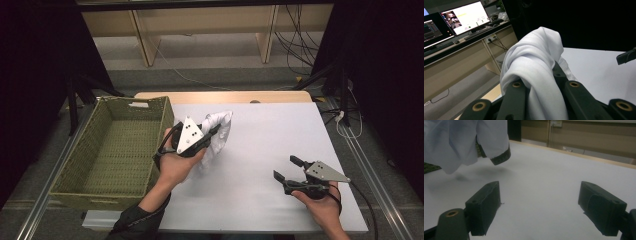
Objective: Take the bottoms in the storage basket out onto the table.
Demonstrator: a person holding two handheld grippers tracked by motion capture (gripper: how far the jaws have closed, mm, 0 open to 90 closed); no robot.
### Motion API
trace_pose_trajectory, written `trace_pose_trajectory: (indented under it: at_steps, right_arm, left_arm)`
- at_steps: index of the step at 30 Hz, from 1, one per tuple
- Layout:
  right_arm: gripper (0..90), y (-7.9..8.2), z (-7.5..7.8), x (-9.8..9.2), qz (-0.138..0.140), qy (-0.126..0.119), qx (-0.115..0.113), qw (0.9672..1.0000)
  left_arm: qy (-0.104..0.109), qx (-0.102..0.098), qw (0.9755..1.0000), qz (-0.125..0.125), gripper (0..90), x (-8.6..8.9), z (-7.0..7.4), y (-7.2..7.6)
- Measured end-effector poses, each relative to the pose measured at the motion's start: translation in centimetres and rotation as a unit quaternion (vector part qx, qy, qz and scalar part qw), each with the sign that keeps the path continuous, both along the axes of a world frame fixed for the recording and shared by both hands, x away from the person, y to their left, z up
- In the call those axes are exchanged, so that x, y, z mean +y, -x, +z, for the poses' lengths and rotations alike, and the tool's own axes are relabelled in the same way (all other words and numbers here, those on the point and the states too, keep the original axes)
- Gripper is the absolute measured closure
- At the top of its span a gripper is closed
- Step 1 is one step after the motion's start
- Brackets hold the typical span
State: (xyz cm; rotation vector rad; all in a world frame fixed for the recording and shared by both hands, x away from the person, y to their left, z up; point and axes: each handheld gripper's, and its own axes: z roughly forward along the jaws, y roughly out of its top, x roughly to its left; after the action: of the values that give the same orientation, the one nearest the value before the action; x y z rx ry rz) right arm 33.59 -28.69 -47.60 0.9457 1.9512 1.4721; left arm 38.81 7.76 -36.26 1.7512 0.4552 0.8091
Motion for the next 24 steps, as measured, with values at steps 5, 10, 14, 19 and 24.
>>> trace_pose_trajectory:
  at_steps: [5,10,14,19,24]
  right_arm:
    - [18.9,0.0,0.0,0.0,-0.001,-0.001,-0.001,1.0000]
    - [18.9,0.0,0.0,0.0,0.000,-0.001,-0.001,1.0000]
    - [18.9,0.0,0.0,0.0,0.000,-0.001,-0.001,1.0000]
    - [18.9,0.0,0.0,0.0,0.001,-0.001,0.000,1.0000]
    - [18.9,0.0,0.0,-0.1,-0.001,0.001,0.000,1.0000]
  left_arm:
    - [-0.003,0.004,1.0000,-0.003,77.5,-0.3,-0.3,-0.1]
    - [-0.005,0.007,0.9999,-0.006,77.5,-0.6,-0.6,-0.1]
    - [-0.007,0.009,0.9999,-0.008,77.6,-0.7,-0.7,-0.1]
    - [-0.011,0.012,0.9998,-0.011,77.5,-1.0,-0.9,-0.1]
    - [-0.016,0.015,0.9996,-0.016,77.5,-1.4,-1.3,-0.1]
